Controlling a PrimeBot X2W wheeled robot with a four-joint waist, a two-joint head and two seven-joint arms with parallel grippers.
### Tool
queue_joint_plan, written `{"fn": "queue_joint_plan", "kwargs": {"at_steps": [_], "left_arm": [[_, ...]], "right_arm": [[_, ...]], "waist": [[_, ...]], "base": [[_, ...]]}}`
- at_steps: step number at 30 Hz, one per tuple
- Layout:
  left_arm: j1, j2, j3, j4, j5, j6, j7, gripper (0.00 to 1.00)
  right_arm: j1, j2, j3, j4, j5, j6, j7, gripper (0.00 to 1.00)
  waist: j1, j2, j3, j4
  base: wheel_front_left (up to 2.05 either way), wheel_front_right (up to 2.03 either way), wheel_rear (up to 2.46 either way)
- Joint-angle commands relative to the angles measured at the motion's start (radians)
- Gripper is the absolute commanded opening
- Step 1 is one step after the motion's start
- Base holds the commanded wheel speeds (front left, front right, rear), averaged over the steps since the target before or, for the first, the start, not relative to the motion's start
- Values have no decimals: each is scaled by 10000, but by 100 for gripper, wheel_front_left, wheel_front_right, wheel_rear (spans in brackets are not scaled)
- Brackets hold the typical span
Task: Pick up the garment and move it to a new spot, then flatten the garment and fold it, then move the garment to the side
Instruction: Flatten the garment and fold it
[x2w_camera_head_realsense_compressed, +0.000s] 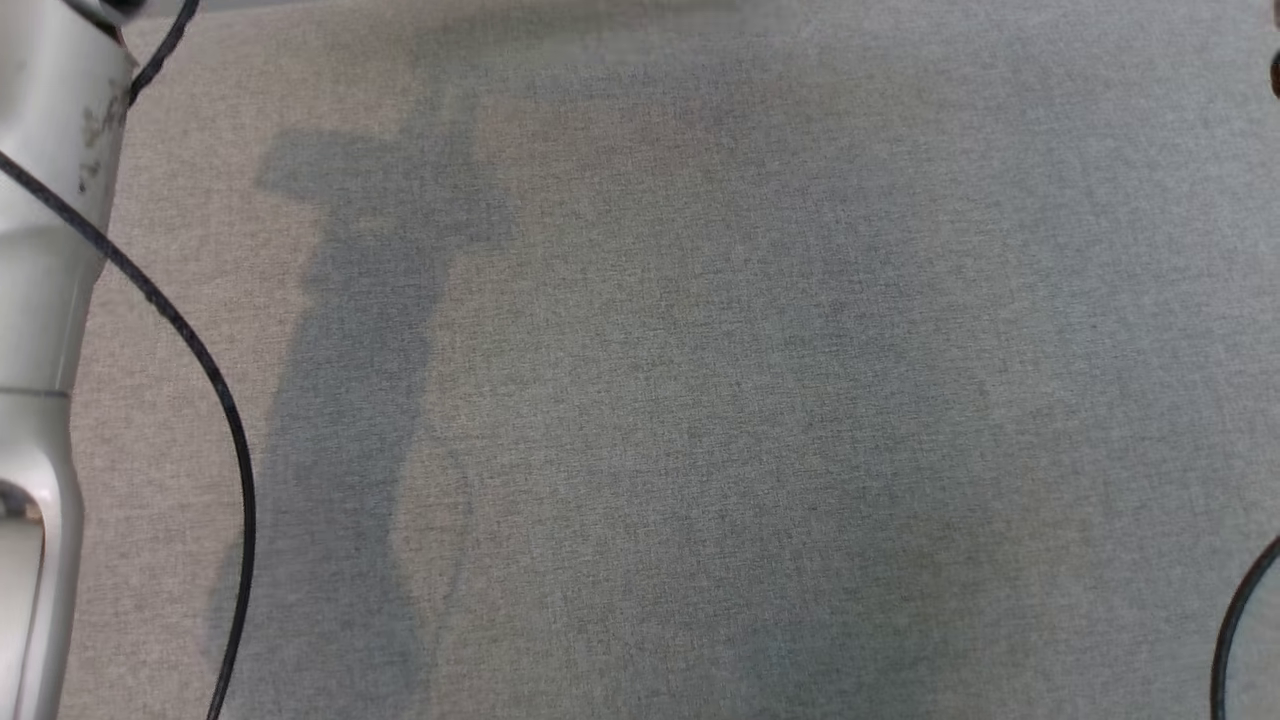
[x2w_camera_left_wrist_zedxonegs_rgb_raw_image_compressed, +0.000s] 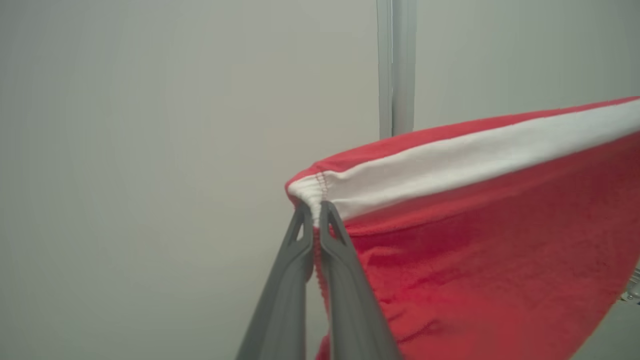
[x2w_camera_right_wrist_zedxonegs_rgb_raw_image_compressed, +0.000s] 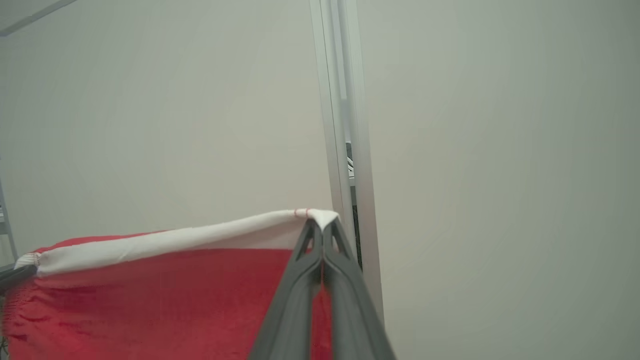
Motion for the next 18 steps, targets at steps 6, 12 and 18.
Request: {"fn": "queue_joint_plan", "kwargs": {"at_steps": [6, 12, 18], "left_arm": [[-765, -498, -117, 2005, -144, -491, -573, 0], [269, -1161, -235, 2961, -567, -945, -1796, 0], [2419, -1459, -671, 2854, -613, -1044, -2276, 0]], "right_arm": [[-705, 488, 799, 1687, 110, 1, -256, 0], [451, 219, 1643, 1545, 1141, 1, -323, 0], [3399, -634, 1613, -737, 2220, 1, -323, 0]], "waist": [[0, 0, 255, 2], [0, 0, 652, 245], [0, 0, 554, 526]], "base": [[0, 0, 0], [0, 0, 0], [0, 0, 0]]}}
